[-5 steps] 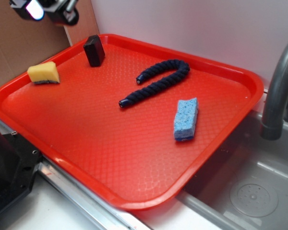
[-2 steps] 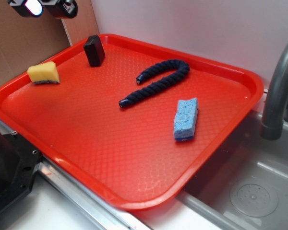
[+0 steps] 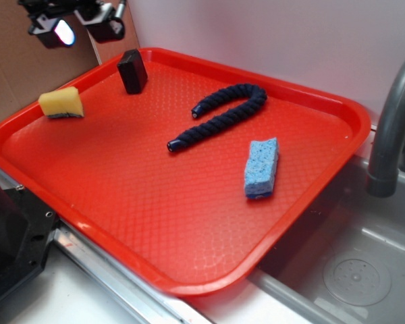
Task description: Grab the black box.
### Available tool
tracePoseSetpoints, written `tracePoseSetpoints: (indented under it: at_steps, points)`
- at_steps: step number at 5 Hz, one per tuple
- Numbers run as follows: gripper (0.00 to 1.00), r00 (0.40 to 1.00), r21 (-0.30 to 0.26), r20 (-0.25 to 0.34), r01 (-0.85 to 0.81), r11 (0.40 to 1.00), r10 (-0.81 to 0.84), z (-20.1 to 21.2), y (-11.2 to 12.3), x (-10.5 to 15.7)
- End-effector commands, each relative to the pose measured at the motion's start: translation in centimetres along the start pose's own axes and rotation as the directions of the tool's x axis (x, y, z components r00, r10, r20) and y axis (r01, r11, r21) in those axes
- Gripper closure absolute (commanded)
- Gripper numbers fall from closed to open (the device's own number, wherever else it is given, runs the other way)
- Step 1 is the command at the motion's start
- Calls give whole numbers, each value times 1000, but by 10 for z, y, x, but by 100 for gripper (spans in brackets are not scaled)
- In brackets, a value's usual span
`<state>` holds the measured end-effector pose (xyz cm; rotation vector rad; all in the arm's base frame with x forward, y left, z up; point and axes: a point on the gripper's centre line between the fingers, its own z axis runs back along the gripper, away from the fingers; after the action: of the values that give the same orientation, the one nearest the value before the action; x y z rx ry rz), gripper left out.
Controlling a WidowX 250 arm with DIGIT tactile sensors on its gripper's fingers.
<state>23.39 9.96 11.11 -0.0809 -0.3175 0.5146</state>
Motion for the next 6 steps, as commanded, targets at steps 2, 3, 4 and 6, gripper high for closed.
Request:
tracePoseSetpoints:
  at_steps: [2, 3, 4, 6]
  points:
    - [0, 999, 23, -37, 20, 1000, -20, -68, 10, 61]
    - [0, 998, 23, -56, 32, 999, -30, -88, 8, 63]
    - [87, 998, 30, -66, 16, 999, -14, -91, 4, 59]
    - [100, 985, 39, -139, 113, 993, -106, -57, -18, 43]
